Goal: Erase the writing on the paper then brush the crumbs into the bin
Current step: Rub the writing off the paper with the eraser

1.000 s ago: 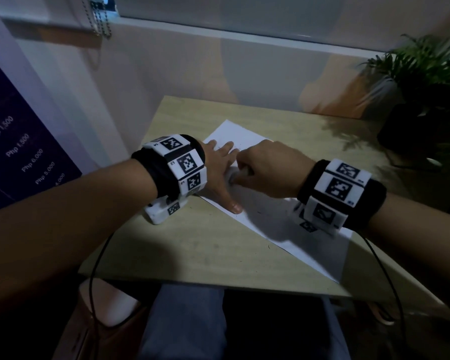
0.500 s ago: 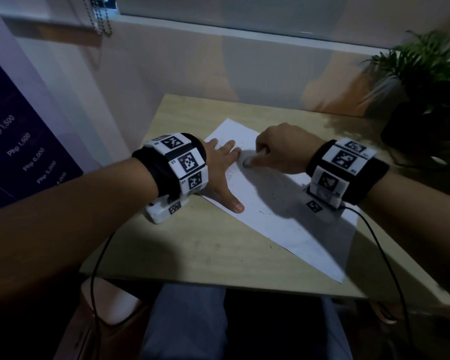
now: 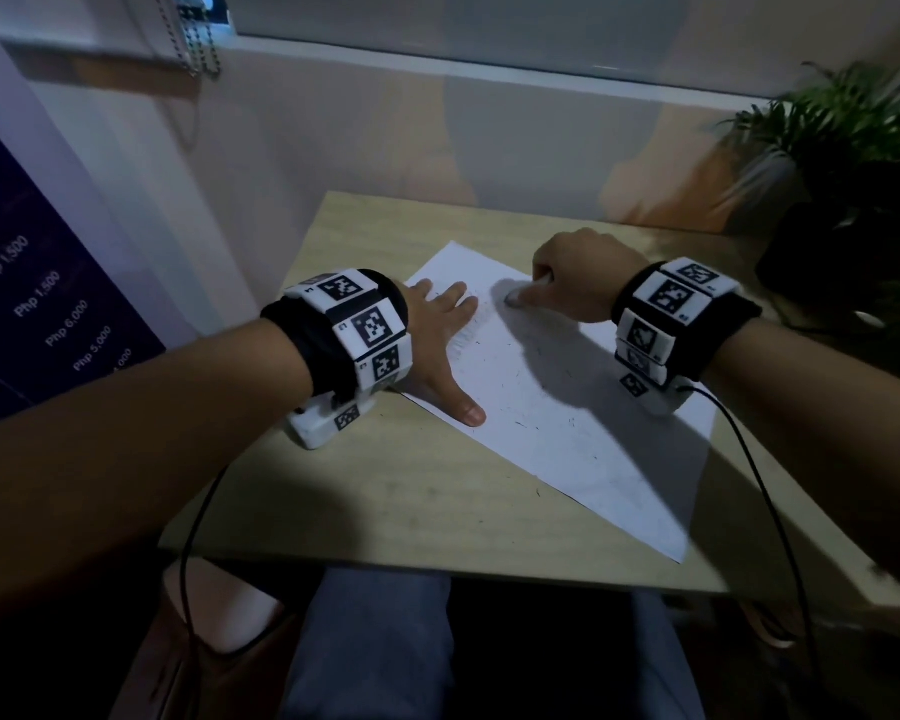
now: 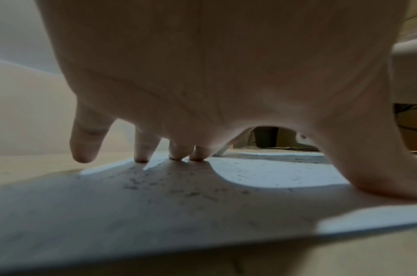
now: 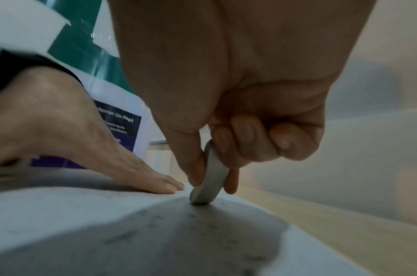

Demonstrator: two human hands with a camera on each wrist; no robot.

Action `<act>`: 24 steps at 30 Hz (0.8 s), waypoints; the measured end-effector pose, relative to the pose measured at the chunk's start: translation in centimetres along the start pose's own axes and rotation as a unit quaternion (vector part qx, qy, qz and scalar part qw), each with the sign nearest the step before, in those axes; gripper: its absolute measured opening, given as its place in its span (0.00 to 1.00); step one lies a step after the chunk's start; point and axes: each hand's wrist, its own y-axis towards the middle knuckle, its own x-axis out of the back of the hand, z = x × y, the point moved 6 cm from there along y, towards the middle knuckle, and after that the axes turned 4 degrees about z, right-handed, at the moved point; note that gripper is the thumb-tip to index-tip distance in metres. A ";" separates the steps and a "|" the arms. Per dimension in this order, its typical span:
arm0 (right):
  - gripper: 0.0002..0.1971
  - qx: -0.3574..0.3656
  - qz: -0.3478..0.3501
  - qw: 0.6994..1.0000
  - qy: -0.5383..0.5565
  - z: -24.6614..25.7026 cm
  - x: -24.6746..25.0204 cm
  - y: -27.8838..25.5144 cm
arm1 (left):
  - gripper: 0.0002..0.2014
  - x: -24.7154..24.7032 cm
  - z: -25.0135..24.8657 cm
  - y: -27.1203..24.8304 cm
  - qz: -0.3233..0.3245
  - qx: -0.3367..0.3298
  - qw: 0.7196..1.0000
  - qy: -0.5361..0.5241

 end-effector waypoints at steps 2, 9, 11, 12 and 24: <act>0.26 -0.004 -0.009 1.000 -0.011 0.1 -0.2 0.1 | 0.72 0.2 0.2 0.0 0.010 -0.004 1.000 -0.006; 0.20 0.083 0.008 0.997 -0.005 4.5 -0.8 -3.0 | 0.70 0.2 1.7 0.7 0.013 -0.016 1.000 0.001; 0.19 0.108 0.035 0.993 0.010 5.6 -1.3 -3.7 | 0.69 0.0 1.8 1.0 0.010 -0.007 1.000 0.007; 0.21 0.102 0.039 0.994 0.013 5.5 -1.3 -3.5 | 0.70 -0.1 1.9 1.1 0.009 -0.004 1.000 0.007; 0.19 0.102 0.026 0.994 0.000 6.2 -0.9 -3.8 | 0.70 -0.2 2.1 1.0 0.006 0.004 1.000 0.001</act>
